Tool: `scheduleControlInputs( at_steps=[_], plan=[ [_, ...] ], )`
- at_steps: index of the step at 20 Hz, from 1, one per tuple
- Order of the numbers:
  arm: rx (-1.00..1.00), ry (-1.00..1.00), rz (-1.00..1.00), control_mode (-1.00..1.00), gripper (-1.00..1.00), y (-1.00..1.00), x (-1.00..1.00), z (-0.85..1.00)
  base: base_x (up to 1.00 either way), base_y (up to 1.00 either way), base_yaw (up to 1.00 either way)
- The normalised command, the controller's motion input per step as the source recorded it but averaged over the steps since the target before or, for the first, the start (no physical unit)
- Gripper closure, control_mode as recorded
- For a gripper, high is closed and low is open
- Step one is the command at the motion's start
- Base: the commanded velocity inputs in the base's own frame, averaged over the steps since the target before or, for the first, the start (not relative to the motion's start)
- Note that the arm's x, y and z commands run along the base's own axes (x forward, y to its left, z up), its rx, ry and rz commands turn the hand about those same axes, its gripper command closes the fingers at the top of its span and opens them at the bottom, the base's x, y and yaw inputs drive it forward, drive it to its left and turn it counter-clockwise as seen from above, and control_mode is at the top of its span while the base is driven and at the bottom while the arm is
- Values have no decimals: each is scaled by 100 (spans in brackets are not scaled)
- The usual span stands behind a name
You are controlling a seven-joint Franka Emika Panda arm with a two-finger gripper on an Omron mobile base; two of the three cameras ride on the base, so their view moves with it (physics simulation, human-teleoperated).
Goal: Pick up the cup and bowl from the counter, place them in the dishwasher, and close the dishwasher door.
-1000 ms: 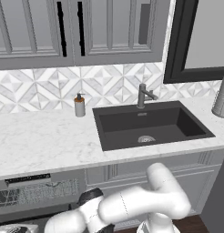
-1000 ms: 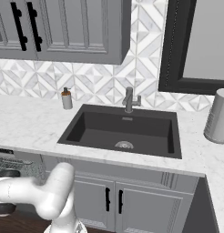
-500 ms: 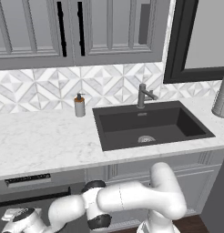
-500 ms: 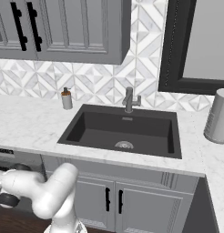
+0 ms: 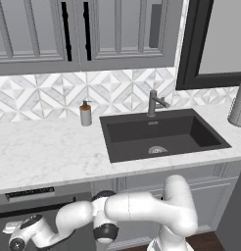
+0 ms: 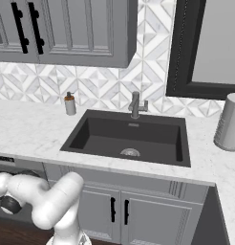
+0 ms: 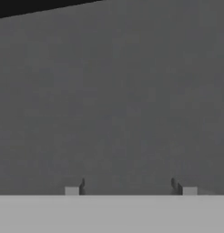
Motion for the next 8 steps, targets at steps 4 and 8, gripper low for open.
scheduleControlInputs(
  at_steps=[4, 8],
  plan=[
    [0, 1, -3, -100, -100, 1, 7, -16, 0, 0, 0],
    [0, 7, -9, -100, -100, -3, -56, 27, 0, 0, 0]
  ],
)
